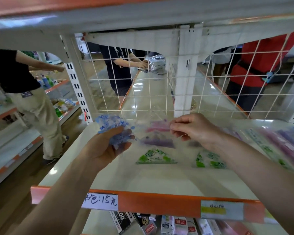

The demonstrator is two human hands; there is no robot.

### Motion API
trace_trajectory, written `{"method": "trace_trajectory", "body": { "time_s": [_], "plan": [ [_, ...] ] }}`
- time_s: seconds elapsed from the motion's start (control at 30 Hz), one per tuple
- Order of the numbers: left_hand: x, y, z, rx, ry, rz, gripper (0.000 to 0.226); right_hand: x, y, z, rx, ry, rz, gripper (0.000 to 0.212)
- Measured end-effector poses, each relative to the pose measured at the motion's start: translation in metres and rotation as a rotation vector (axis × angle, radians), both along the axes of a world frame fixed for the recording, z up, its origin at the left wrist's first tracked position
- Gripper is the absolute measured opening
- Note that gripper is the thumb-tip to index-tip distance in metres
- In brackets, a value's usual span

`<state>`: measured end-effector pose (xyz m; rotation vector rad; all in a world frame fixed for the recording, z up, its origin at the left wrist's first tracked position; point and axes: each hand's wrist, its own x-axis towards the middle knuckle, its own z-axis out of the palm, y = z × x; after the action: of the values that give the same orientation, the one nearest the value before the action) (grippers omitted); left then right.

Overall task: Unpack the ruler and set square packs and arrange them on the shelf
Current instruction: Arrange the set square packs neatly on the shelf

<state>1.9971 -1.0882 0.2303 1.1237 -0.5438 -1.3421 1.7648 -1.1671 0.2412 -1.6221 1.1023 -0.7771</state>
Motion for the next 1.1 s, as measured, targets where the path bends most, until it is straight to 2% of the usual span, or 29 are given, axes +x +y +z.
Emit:
{"method": "trace_trajectory", "body": {
  "time_s": [0.23,0.33,0.43,0.6,0.73,0.93,1.1],
  "plan": [
    [0.019,0.002,-0.009,0.041,0.055,0.118,0.01,0.001,-0.03,-0.011,0.028,0.014,-0.184,0.008],
    [0.019,0.001,-0.01,0.038,0.063,0.12,0.012,0.012,-0.035,-0.017,0.054,0.104,-0.133,0.004],
    [0.019,-0.002,-0.011,0.041,0.062,0.106,0.015,0.022,-0.037,-0.021,0.066,0.182,-0.082,0.016],
    [0.017,-0.005,-0.013,0.06,0.074,0.09,0.02,0.024,-0.042,-0.026,0.112,0.228,-0.086,0.014],
    [0.016,-0.008,-0.013,0.067,0.074,0.081,0.024,0.022,-0.041,-0.024,0.067,0.404,-0.065,0.019],
    [0.009,-0.011,-0.011,0.066,0.065,0.076,0.016,0.021,-0.042,-0.021,0.113,0.37,-0.038,0.024],
    [0.009,-0.012,-0.009,0.048,0.078,0.066,0.016,0.023,-0.043,-0.021,0.094,0.468,-0.003,0.021]
  ]
}}
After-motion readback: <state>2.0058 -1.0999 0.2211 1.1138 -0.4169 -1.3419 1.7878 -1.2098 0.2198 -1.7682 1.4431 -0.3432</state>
